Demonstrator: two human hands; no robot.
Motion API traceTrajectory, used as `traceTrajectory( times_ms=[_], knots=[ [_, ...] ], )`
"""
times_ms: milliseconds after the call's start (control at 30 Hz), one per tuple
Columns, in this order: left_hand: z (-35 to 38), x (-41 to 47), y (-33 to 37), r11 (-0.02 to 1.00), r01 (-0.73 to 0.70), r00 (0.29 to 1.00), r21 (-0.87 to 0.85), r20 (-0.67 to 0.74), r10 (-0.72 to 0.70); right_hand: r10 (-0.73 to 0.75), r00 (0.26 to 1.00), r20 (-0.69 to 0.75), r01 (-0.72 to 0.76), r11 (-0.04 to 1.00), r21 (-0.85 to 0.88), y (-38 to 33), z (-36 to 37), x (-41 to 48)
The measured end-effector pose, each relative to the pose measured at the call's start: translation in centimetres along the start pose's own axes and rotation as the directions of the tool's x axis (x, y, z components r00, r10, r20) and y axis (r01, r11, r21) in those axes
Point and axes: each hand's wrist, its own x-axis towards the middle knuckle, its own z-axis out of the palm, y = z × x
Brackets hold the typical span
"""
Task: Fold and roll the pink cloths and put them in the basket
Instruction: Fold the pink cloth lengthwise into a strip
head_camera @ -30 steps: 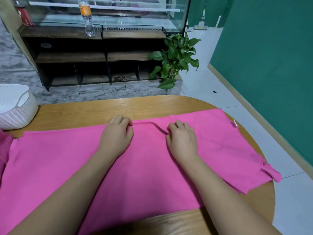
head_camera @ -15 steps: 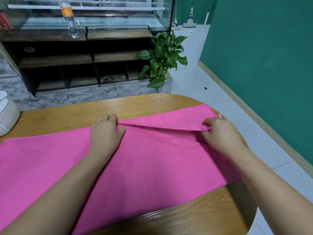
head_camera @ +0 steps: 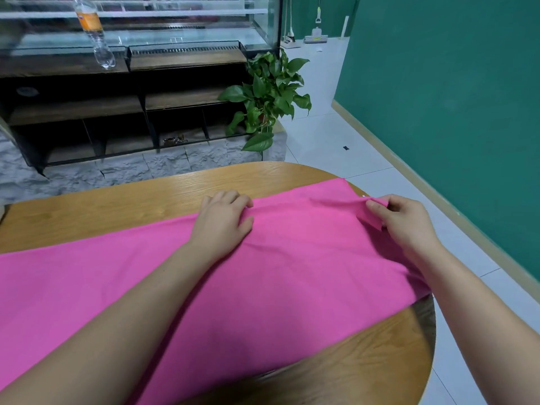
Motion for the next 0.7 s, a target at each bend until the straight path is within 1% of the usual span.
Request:
traceTrajectory(
  times_ms=[100,233,333,433,500,567,633,700],
  knots=[
    [0.5,1.3,0.5,0.999,0.004,1.0,-0.053,0.002,-0.004,-0.11,0.993,-0.049,0.108,0.993,-0.038,-0.1,0.8,1.0],
    [0.7,2.2,-0.2,0.977,0.052,0.999,-0.208,0.005,-0.052,-0.206,0.976,-0.076,0.201,0.978,-0.062,-2.5,2.7,3.3],
    [1.0,2.2,-1.0,0.971,0.061,0.998,-0.231,0.015,-0.06,-0.218,0.973,-0.072,0.207,0.968,-0.141,-3.1,4.6,6.1],
    [1.2,1.9,-1.9,0.964,0.057,0.998,-0.261,0.011,-0.056,-0.21,0.975,-0.077,0.185,0.95,-0.251,-2.2,6.4,8.1],
    [1.4,1.6,-2.5,0.961,0.053,0.999,-0.273,0.007,-0.053,-0.218,0.973,-0.073,0.177,0.914,-0.364,-1.2,7.2,8.5],
    [1.3,1.4,-3.1,0.96,0.046,0.999,-0.276,-0.002,-0.049,-0.259,0.962,-0.081,0.195,0.866,-0.461,-0.2,7.6,8.6],
    [1.3,1.4,-3.4,0.958,0.049,0.998,-0.282,-0.012,-0.055,-0.305,0.949,-0.082,0.222,0.829,-0.513,0.4,7.7,8.8],
    [1.2,1.5,-3.5,0.953,0.068,0.997,-0.296,-0.022,-0.077,-0.32,0.944,-0.079,0.229,0.808,-0.543,0.7,7.6,9.1]
  ],
)
